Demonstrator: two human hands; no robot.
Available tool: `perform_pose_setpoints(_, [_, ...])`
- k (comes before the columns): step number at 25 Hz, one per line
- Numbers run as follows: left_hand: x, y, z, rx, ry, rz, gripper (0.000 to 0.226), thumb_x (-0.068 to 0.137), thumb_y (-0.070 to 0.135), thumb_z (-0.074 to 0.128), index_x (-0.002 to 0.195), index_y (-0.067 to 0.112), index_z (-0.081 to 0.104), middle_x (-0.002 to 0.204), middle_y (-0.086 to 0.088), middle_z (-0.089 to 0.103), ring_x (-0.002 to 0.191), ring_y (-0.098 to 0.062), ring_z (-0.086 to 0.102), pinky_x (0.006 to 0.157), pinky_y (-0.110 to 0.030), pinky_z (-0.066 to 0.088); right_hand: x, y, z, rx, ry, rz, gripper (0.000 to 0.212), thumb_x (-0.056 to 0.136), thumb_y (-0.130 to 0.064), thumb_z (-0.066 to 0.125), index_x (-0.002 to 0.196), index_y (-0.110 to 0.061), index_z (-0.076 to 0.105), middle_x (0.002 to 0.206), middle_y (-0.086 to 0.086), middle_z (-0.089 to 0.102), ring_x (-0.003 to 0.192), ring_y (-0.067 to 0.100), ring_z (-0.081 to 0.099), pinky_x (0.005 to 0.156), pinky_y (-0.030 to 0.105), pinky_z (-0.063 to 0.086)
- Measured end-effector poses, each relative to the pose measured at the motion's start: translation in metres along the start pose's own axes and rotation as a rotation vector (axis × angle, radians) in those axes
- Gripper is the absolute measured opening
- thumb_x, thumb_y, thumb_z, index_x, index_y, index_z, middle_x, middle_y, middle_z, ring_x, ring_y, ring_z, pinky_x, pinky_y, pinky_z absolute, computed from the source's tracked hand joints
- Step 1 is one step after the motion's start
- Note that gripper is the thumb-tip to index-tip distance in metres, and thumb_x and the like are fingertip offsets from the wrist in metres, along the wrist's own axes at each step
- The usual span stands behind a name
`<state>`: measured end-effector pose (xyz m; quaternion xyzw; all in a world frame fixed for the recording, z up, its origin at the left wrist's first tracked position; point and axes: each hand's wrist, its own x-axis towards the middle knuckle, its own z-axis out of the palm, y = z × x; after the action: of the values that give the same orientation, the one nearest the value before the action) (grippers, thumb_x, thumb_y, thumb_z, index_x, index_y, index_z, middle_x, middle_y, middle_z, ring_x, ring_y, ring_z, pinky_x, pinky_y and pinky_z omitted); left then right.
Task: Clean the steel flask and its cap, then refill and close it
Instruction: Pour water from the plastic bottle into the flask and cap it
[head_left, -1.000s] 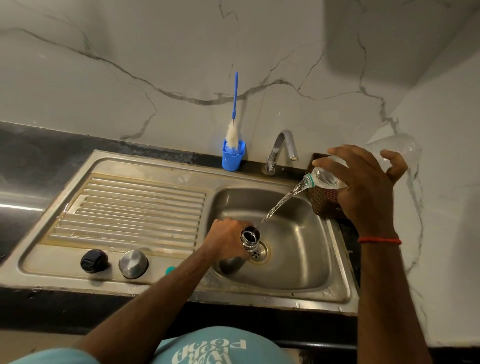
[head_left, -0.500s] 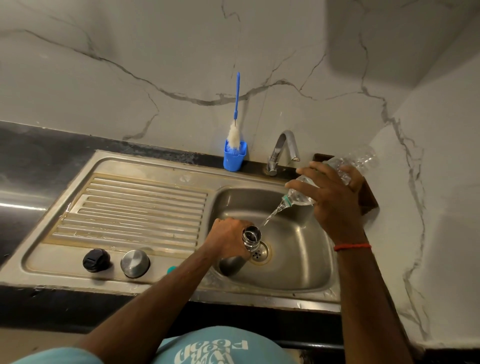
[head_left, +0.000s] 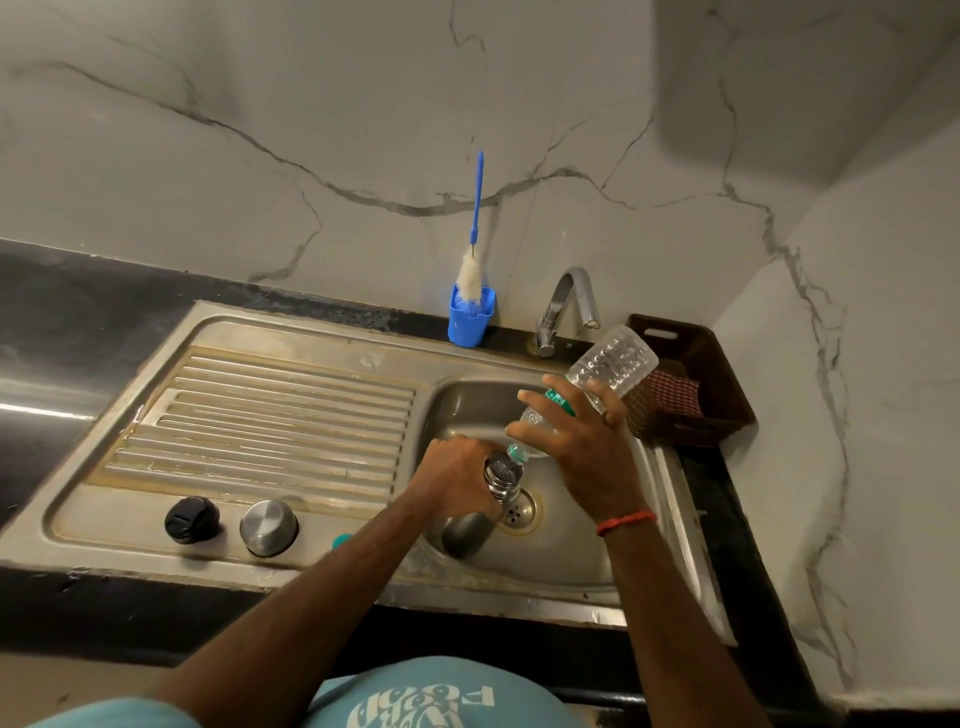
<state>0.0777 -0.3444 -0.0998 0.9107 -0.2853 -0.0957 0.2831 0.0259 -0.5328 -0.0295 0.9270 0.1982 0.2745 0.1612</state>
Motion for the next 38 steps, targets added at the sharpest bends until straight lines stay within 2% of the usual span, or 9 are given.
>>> perform_pose_setpoints(6, [0.000,-0.003,-0.003,-0.008,0.021,-0.010,0.068,0.057,0.054,0.086,0.118,0.031,0.065,0.106,0.009,0.075,0.095,-0.010,0.069,0.089,-0.038,0.057,0.006,0.005,-0.002,0.036,0.117,0.014,0.037,0.083,-0.019,0.066,0.115,-0.037,0.068,0.141,-0.001,0.058,0.138,0.027,0.038,0.112,0.048,0.020])
perform_pose_setpoints(10, [-0.002,-0.003,-0.006,-0.018,0.056,-0.018,0.063,0.059,0.056,0.086,0.114,0.032,0.066,0.103,0.011,0.075,0.091,-0.007,0.068,0.086,-0.034,0.058,0.013,0.004,0.000,0.057,0.112,-0.004,0.037,0.082,-0.020,0.070,0.114,-0.038,0.068,0.138,-0.002,0.060,0.135,0.027,0.045,0.112,0.048,0.019])
perform_pose_setpoints(15, [-0.004,0.001,-0.018,-0.058,0.142,-0.025,0.056,0.061,0.053,0.088,0.107,0.031,0.068,0.099,0.010,0.075,0.086,-0.003,0.066,0.084,-0.024,0.054,0.019,0.003,0.000,0.172,0.043,0.150,0.061,0.080,-0.009,0.074,0.132,-0.038,0.058,0.133,-0.003,0.061,0.124,0.024,0.053,0.101,0.046,0.034])
perform_pose_setpoints(19, [-0.005,0.003,-0.031,-0.085,0.229,-0.017,0.064,0.062,0.052,0.088,0.119,0.030,0.068,0.108,0.008,0.075,0.096,-0.004,0.068,0.090,-0.022,0.052,0.029,0.014,-0.003,0.288,-0.013,0.202,0.080,0.073,-0.039,0.084,0.144,-0.032,0.047,0.127,-0.004,0.064,0.112,0.020,0.057,0.086,0.039,0.043])
perform_pose_setpoints(23, [-0.014,0.007,-0.046,-0.087,0.353,-0.060,0.062,0.061,0.051,0.088,0.116,0.031,0.070,0.102,0.009,0.077,0.086,-0.001,0.066,0.082,-0.020,0.052,0.039,0.014,-0.008,0.712,-0.012,0.380,0.097,0.061,-0.057,0.087,0.144,-0.026,0.048,0.121,-0.003,0.065,0.105,0.018,0.058,0.083,0.036,0.052])
perform_pose_setpoints(26, [-0.030,0.009,-0.054,-0.261,0.499,-0.099,0.056,0.058,0.037,0.091,0.110,0.027,0.074,0.095,0.012,0.076,0.083,0.002,0.066,0.078,-0.017,0.050,0.044,0.004,-0.006,1.075,-0.041,0.495,0.086,0.058,-0.050,0.091,0.131,-0.029,0.052,0.119,-0.010,0.060,0.110,0.010,0.054,0.091,0.030,0.048])
perform_pose_setpoints(30, [-0.047,0.011,-0.068,-0.366,0.680,-0.145,0.059,0.058,0.021,0.096,0.111,0.020,0.072,0.098,0.013,0.073,0.092,0.000,0.068,0.081,-0.015,0.054,0.048,-0.017,-0.001,1.368,-0.065,0.473,0.078,0.061,-0.036,0.093,0.127,-0.029,0.052,0.113,-0.019,0.063,0.105,-0.005,0.060,0.085,0.010,0.048])
perform_pose_setpoints(34, [-0.057,0.003,-0.091,-0.304,0.717,-0.180,0.069,0.059,0.031,0.093,0.122,0.016,0.069,0.109,0.001,0.075,0.099,-0.009,0.070,0.089,-0.031,0.059,0.047,-0.037,0.005,1.518,-0.100,0.547,0.083,0.061,-0.030,0.094,0.130,-0.029,0.049,0.117,-0.013,0.065,0.107,0.003,0.063,0.085,0.023,0.055])
perform_pose_setpoints(38, [-0.072,-0.005,-0.110,-0.393,0.819,-0.242,0.065,0.056,0.022,0.097,0.116,0.021,0.071,0.105,0.007,0.076,0.096,-0.006,0.071,0.087,-0.030,0.060,0.049,-0.063,0.008,1.690,-0.274,0.450,0.074,0.056,-0.016,0.096,0.119,-0.024,0.059,0.105,-0.014,0.072,0.098,0.004,0.069,0.077,0.023,0.059])
